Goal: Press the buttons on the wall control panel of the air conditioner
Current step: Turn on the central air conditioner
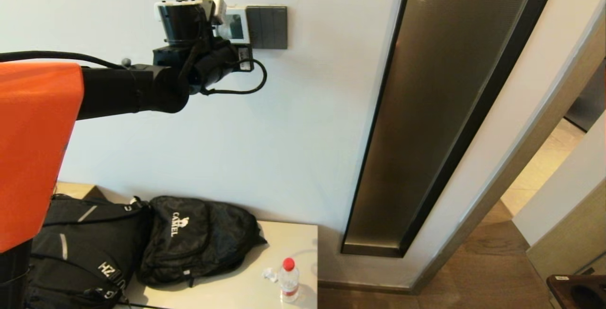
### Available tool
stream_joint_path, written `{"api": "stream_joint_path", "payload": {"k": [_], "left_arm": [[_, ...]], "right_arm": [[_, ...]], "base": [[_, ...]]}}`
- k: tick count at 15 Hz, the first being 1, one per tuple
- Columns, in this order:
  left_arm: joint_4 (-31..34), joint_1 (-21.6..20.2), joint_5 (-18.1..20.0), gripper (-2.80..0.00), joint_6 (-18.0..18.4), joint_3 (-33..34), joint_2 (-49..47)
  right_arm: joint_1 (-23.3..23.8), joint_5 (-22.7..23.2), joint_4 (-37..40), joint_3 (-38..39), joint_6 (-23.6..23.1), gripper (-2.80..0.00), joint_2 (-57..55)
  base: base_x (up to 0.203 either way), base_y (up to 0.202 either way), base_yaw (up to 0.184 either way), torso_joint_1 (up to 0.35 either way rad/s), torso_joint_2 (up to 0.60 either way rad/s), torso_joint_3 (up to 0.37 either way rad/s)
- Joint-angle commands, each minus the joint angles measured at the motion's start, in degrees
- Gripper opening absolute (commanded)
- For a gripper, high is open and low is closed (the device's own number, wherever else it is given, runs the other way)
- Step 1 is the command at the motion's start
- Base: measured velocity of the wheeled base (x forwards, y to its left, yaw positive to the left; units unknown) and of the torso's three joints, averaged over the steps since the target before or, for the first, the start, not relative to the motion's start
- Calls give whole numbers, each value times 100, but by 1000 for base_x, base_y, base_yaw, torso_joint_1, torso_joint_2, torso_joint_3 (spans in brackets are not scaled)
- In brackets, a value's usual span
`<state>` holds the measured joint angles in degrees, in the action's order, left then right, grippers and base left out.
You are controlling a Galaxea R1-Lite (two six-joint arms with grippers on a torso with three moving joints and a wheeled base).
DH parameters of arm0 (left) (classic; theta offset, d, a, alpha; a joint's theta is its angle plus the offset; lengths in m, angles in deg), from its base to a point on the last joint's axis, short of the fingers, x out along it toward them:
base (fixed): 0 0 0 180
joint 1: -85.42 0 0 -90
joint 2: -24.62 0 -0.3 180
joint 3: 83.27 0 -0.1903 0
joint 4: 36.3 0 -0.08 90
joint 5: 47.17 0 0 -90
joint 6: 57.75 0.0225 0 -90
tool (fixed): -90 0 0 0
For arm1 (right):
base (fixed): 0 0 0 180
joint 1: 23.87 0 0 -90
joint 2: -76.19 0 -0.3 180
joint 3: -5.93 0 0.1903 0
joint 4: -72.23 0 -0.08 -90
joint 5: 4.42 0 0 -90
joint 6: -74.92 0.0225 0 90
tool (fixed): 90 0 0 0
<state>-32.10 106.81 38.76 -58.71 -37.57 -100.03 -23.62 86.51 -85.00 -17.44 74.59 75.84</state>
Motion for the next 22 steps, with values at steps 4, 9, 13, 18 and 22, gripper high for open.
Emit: {"api": "stream_joint_path", "payload": {"k": [4,9,13,18,22], "left_arm": [[-413,-2,-12,-280,0,-7,-166],[-404,-38,56,-280,0,-25,-244],[-413,-55,64,-280,-9,-51,-271],[-423,-147,59,-280,-20,-54,-262],[-635,-161,-18,-280,-401,221,-147]], "right_arm": [[2,3,-2,0,-2,-280,-9],[2,3,-2,0,-2,-280,0],[2,3,-2,0,-2,-280,0],[2,3,-2,0,-2,-280,0],[2,3,-2,0,-2,-280,0]], "base": [[0,0,0,0,0,0],[0,0,0,0,0,0],[0,0,0,0,0,0],[0,0,0,0,0,0],[0,0,0,0,0,0]]}}
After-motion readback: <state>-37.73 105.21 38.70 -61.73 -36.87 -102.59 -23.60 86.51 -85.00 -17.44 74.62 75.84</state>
